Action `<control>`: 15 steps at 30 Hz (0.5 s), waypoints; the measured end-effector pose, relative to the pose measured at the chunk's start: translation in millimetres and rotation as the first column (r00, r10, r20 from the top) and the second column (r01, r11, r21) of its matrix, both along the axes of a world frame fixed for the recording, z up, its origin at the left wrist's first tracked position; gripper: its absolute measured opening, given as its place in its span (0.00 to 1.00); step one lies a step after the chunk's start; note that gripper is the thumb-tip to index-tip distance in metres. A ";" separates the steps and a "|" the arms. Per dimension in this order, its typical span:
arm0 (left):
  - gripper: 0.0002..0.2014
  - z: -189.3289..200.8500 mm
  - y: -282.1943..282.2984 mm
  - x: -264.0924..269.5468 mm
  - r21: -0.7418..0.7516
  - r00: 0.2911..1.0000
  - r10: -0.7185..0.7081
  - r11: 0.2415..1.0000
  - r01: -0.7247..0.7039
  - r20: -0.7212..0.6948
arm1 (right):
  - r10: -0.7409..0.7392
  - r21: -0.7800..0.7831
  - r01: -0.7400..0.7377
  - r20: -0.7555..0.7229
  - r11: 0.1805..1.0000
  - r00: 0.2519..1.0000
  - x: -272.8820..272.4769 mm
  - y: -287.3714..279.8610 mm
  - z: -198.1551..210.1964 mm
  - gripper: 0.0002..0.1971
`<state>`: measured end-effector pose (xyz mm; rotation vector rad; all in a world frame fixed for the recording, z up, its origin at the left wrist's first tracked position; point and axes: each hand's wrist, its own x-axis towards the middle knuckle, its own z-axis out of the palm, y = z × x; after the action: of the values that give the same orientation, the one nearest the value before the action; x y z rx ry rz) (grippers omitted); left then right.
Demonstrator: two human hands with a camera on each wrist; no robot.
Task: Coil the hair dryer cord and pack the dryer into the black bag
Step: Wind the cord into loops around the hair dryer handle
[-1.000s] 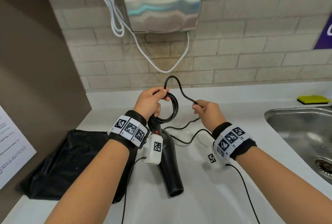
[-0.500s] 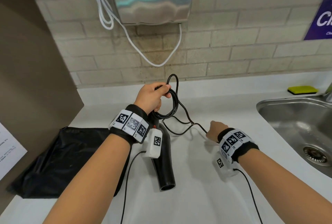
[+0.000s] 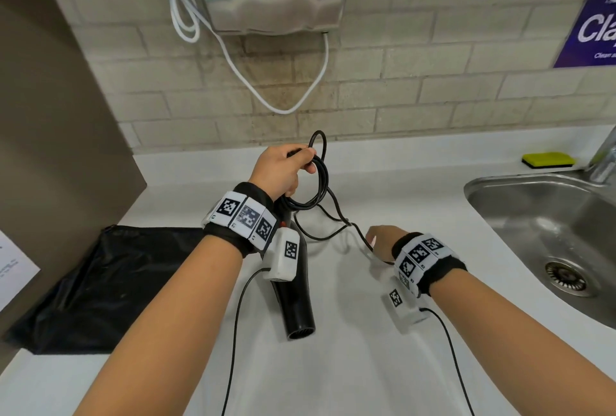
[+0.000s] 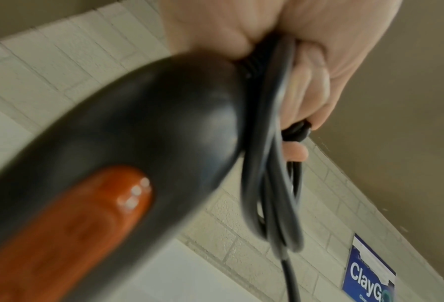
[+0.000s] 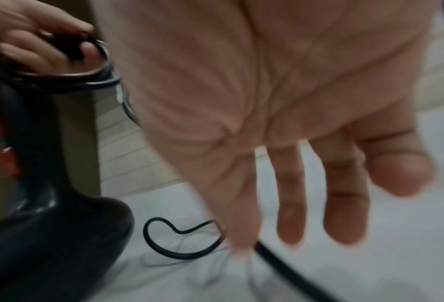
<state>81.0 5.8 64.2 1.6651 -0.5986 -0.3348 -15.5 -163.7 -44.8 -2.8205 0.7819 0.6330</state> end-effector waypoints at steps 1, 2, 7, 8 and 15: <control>0.07 0.3 -0.5 -0.4 0.004 1.000 0.004 1.000 -0.004 -0.004 | 0.021 -0.014 -0.022 -0.065 1.000 0.998 -0.3 -2.9 -2.6 0.17; 0.07 0.7 -1.1 -1.2 0.007 1.000 0.006 1.000 -0.006 -0.007 | 0.033 -0.022 -0.036 -0.130 0.999 0.991 -1.6 -6.4 -7.5 0.15; 0.08 1.7 -8.1 -5.1 0.018 1.000 0.001 1.000 -0.001 -0.019 | 0.049 -0.124 -0.084 -0.262 0.989 0.964 2.6 -47.1 -62.9 0.07; 0.08 1.5 -9.9 -6.0 0.023 1.000 0.001 1.000 0.000 -0.015 | 0.020 -0.106 -0.047 -0.234 0.993 0.972 -1.7 -41.8 -55.3 0.09; 0.08 0.1 -21.5 -8.7 0.048 1.000 0.002 0.999 -0.002 -0.007 | -0.241 0.416 0.058 0.403 0.907 0.883 -12.9 -16.8 -10.2 0.05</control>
<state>72.3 -15.7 64.3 1.7102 -0.5879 -0.3555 -28.4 -180.5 -55.0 -2.3619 0.6846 0.0818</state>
